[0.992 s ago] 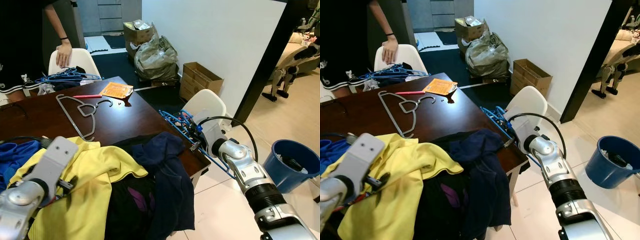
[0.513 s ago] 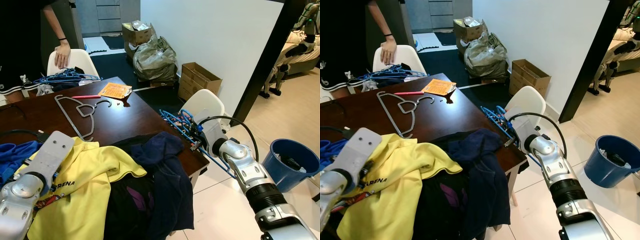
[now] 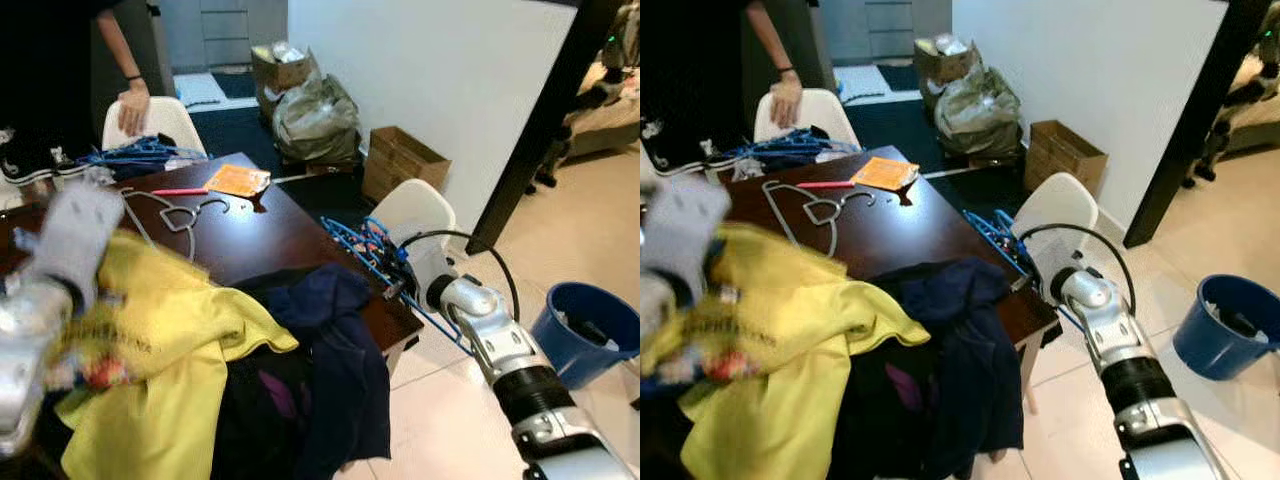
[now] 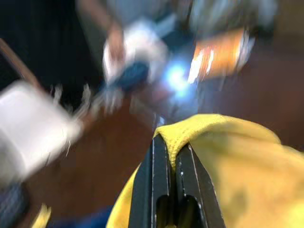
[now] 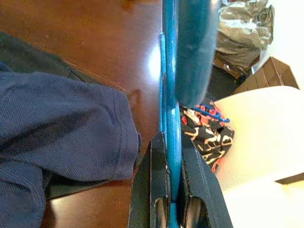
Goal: Hang hanger
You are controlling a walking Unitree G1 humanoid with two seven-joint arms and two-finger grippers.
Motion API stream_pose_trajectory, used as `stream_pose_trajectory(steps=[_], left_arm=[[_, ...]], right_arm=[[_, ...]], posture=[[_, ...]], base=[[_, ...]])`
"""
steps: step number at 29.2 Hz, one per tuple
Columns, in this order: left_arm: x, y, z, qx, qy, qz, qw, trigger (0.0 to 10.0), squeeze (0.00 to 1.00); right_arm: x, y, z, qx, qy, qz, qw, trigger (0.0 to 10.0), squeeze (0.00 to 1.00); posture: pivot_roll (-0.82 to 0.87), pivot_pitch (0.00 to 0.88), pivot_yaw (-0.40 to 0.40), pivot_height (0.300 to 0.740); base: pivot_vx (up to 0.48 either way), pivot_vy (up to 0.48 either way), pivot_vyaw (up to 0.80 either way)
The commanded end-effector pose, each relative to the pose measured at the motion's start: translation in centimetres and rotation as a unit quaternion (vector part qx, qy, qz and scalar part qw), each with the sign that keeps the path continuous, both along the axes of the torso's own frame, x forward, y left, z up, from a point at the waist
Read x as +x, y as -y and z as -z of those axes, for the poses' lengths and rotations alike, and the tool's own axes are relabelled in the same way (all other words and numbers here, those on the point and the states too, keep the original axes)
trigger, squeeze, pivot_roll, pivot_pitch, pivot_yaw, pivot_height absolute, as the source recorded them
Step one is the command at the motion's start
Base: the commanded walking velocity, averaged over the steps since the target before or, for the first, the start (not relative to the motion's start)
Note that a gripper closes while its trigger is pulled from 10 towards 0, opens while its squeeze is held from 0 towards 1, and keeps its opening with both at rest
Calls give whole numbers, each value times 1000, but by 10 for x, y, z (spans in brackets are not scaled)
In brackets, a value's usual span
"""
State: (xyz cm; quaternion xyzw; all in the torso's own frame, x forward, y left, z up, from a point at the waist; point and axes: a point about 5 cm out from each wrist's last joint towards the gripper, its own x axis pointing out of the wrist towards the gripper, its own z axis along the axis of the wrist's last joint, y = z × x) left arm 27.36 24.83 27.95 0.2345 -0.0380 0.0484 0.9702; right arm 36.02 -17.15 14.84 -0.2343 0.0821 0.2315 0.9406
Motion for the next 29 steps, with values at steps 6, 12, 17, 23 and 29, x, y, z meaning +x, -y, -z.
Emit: stream_pose_trajectory(steps=[6,12,17,23,29], left_arm=[[-15,2,-116,23,221,67,973,0,0],[-24,-1,-146,40,273,85,957,0,0],[-23,6,-150,16,272,134,953,1176,0],[-10,57,-56,10,25,312,950,1569,0],[-33,93,39,45,-166,408,897,78,0]], right_arm=[[7,-3,-9,8,16,5,1000,10000,0],[9,-3,-11,9,19,6,1000,10000,0],[9,-4,-10,10,20,7,1000,10000,0],[7,-5,-7,10,18,4,1000,10000,0],[6,-3,-6,7,16,5,1000,10000,0]], posture=[[52,0,-46,740],[52,0,-45,740],[55,0,-41,740],[55,0,-39,740],[50,0,-31,740]], base=[[0,0,0],[0,0,0],[0,0,0],[0,0,0],[0,0,0]])
